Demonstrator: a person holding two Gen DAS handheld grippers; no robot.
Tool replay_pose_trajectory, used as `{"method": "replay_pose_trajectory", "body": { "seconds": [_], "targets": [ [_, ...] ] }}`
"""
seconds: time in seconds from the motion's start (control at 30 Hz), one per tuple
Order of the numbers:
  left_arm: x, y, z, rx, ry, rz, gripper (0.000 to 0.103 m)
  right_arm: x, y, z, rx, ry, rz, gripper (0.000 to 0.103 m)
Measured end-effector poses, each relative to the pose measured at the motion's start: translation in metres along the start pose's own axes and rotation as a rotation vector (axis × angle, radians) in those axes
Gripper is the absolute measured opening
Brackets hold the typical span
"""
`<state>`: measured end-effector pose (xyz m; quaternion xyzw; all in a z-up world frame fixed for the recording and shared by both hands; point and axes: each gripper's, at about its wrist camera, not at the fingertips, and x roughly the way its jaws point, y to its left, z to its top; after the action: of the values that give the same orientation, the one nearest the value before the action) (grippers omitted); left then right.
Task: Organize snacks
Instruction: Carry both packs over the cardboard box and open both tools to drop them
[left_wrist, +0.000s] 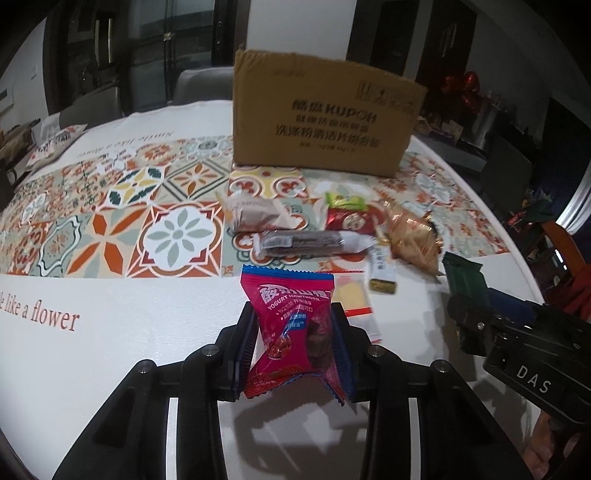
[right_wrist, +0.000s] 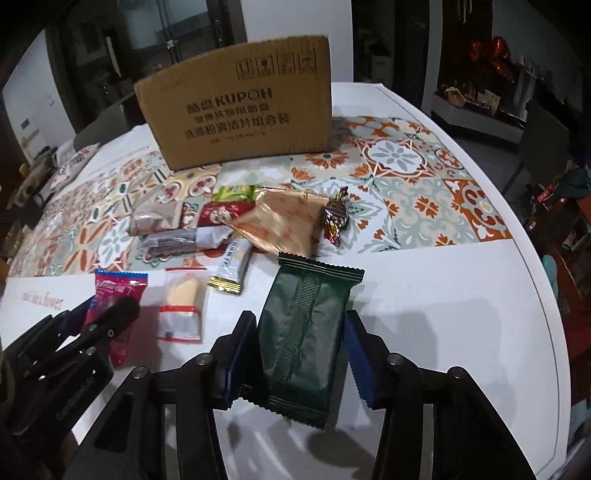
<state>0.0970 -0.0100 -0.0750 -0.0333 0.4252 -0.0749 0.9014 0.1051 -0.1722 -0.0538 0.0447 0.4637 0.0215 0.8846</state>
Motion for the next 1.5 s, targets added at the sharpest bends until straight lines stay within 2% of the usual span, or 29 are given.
{"method": "replay_pose_trajectory", "body": {
  "seconds": [0.4,0.7,0.87,1.2,1.5],
  "targets": [
    [-0.047,-0.011,0.028,0.042,-0.105,-0.01,0.038,-0.041,0.004,0.023,-0.073,-0.151,0.048,0.049],
    [-0.069,-0.014,0.076,0.056,-0.192,-0.034,0.037,-0.063,0.01,0.062,-0.109,-0.245,0.118,0.049],
    [-0.065,-0.009,0.109,0.054,-0.194,-0.049,0.037,-0.07,0.013,0.093,-0.135,-0.3,0.12,0.049],
    [-0.053,-0.007,0.181,0.112,-0.202,-0.053,0.037,-0.07,0.02,0.169,-0.195,-0.316,0.132,0.049],
    [-0.028,-0.003,0.241,0.152,-0.166,-0.053,0.037,-0.041,0.023,0.232,-0.21,-0.258,0.155,0.049]
  ]
}}
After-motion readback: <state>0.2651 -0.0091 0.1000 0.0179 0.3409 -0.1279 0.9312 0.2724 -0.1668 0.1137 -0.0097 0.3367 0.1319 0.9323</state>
